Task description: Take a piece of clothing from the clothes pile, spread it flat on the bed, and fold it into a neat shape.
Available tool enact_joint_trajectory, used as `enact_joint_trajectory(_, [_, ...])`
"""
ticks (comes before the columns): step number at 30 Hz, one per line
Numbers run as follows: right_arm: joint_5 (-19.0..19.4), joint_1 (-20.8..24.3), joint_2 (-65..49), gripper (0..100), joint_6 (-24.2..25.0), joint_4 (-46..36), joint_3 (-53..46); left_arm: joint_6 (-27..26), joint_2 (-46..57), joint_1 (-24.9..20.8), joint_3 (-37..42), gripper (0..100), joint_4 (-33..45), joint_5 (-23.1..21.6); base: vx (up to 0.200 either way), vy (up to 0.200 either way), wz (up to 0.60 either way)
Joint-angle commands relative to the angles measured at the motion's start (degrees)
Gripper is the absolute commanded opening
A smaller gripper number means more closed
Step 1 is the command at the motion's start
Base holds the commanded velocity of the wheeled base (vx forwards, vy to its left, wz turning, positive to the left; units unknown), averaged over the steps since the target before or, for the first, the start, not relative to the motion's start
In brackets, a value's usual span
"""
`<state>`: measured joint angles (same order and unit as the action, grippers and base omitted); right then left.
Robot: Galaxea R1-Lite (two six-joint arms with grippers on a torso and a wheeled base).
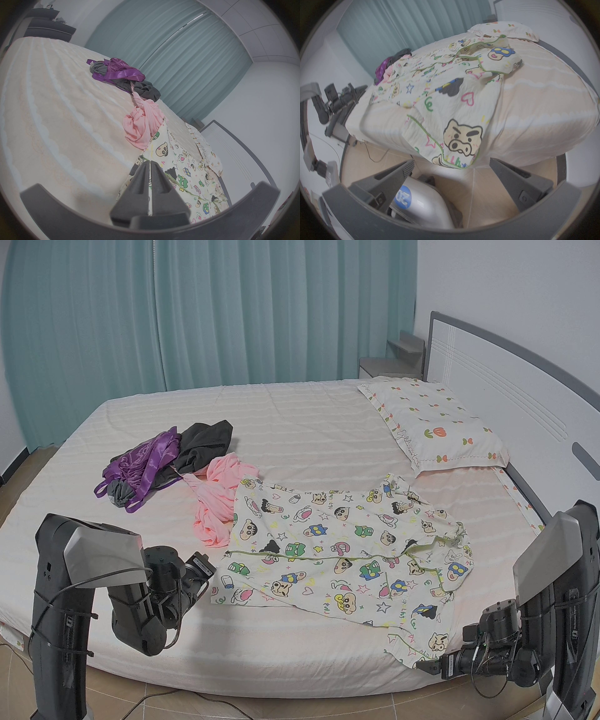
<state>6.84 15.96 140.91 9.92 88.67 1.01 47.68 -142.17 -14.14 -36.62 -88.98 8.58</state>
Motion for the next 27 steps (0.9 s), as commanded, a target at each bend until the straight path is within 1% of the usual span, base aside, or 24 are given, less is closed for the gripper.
enact_joint_trajectory(1, [-0.25,1.09,2.44,100,-0.34,0.27,-1.01,0.05,0.31,0.08,0.76,0,-0.49,0.03,0.0,0.0,0.0])
enact_joint_trajectory(8, [-0.16,0.21,3.05,100,-0.43,0.1,0.92,0.05,1.45,0.08,2.52,0,-0.58,0.12,0.0,0.0,0.0])
enact_joint_trajectory(15, [1.42,-0.05,3.05,100,-0.43,-0.43,3.56,0.14,1.81,0.08,2.78,0,-0.58,0.12,0.0,0.0,0.0])
enact_joint_trajectory(20, [1.69,-0.49,3.14,100,-0.08,-0.34,3.73,0.22,1.81,0.17,2.69,0,-0.58,0.12,0.0,0.0,0.0])
enact_joint_trajectory(21, [1.69,-0.49,3.14,0,-0.08,-0.34,3.73,0.22,1.81,0.17,2.69,0,-0.58,0.12,0.0,0.0,0.0])
enact_joint_trajectory(27, [1.51,-0.49,3.49,0,-0.08,0.27,3.56,0.14,1.72,0.17,2.69,0,-0.58,0.12,0.0,0.0,0.0])
